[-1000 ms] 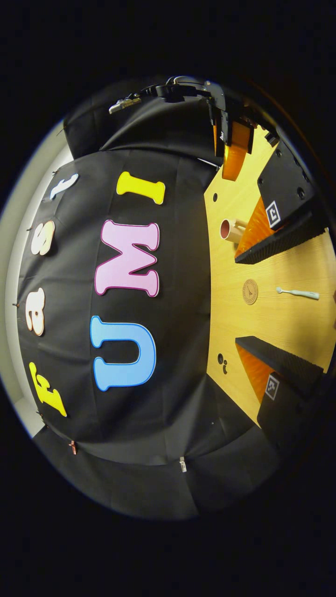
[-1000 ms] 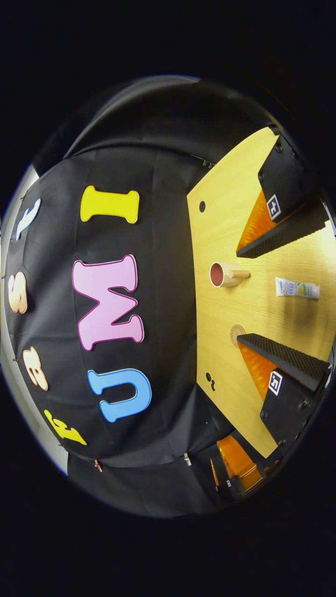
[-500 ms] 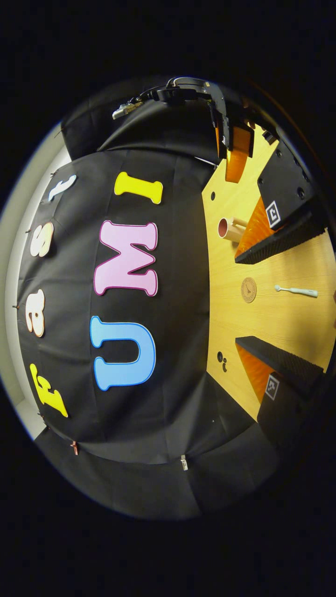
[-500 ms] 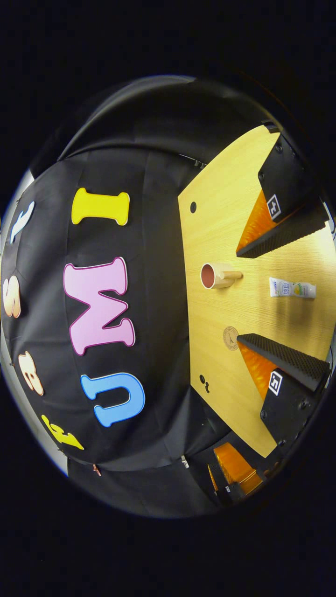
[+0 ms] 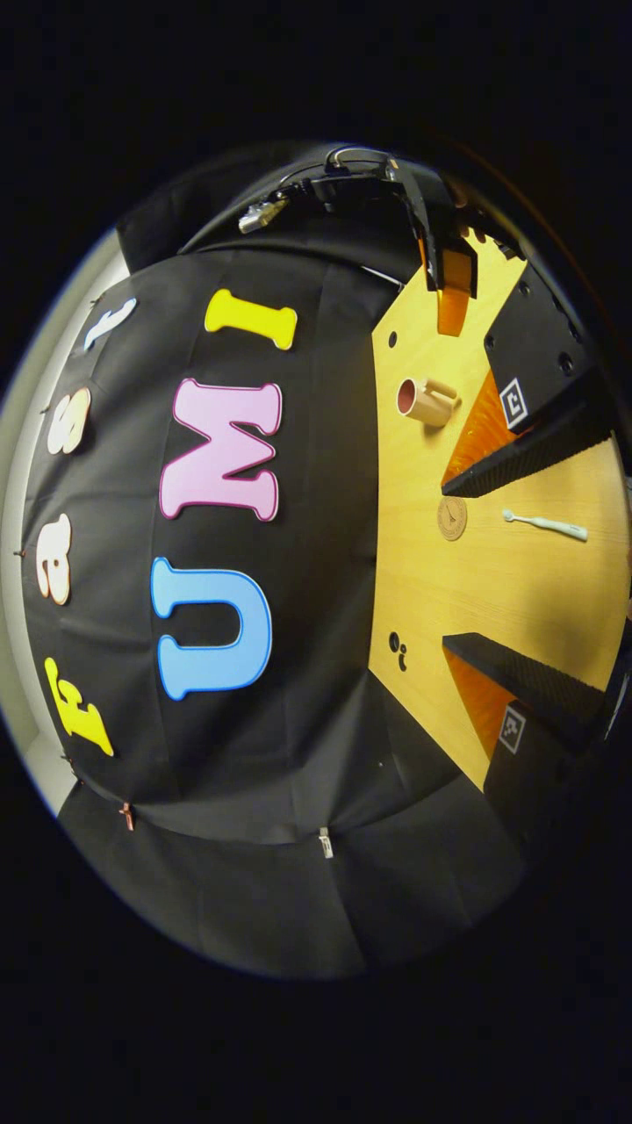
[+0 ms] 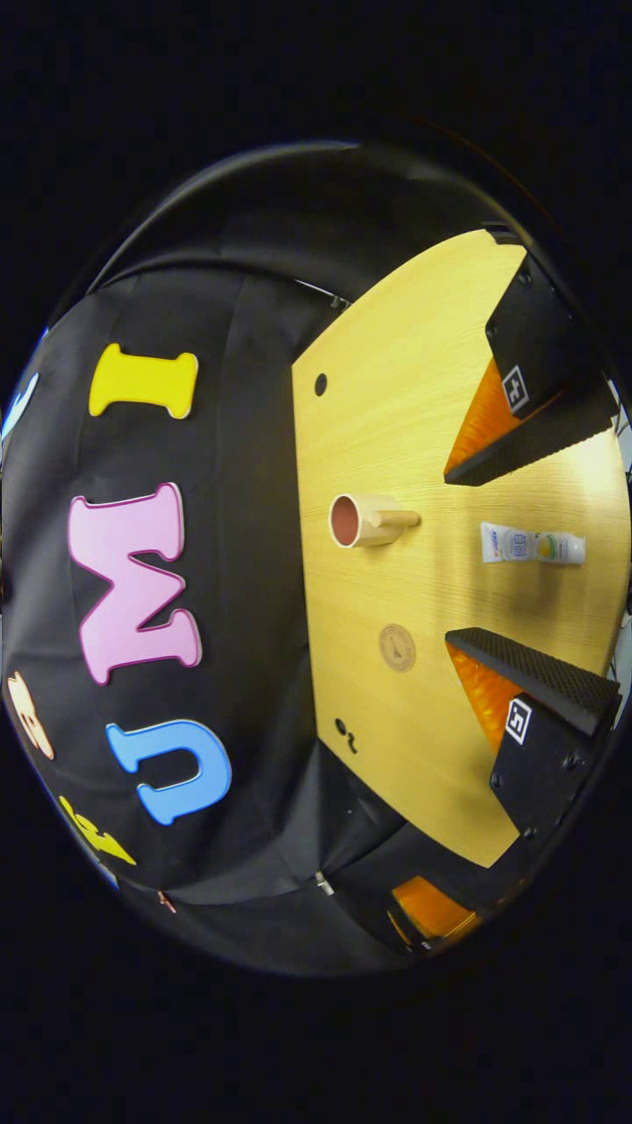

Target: Put the toothbrush and toothpaste on the desktop into the cup, then pick up the cup and place it on the coaster on the desktop.

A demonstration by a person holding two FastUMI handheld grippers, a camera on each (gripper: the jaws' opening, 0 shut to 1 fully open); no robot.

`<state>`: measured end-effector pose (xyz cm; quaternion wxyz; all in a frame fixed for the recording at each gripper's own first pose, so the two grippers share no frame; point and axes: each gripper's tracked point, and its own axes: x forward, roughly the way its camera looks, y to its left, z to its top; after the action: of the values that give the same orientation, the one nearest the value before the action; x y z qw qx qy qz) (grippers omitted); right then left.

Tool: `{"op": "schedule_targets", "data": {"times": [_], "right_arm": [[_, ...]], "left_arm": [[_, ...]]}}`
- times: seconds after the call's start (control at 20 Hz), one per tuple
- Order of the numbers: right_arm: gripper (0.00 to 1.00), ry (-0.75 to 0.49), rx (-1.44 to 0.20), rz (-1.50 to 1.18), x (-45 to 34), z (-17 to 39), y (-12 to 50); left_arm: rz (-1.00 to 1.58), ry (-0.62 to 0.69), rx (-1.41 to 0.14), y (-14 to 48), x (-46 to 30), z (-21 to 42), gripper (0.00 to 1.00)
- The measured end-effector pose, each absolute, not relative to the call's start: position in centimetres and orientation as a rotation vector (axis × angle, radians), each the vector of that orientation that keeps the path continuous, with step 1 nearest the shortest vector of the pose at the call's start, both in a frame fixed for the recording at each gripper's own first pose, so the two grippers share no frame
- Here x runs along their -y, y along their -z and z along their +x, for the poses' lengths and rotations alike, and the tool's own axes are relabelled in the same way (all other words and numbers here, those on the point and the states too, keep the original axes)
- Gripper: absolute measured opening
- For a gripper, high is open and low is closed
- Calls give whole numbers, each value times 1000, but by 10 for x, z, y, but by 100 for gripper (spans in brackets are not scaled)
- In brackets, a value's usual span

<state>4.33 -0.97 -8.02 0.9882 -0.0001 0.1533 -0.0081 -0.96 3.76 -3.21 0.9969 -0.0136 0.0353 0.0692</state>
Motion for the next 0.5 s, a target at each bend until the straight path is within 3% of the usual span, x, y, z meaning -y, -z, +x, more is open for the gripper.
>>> {"op": "schedule_targets", "data": {"times": [0.5], "right_arm": [[100,-9,-648,-2,13,63,187]], "left_arm": [[-85,-309,-205,86,-77,-16,98]]}}
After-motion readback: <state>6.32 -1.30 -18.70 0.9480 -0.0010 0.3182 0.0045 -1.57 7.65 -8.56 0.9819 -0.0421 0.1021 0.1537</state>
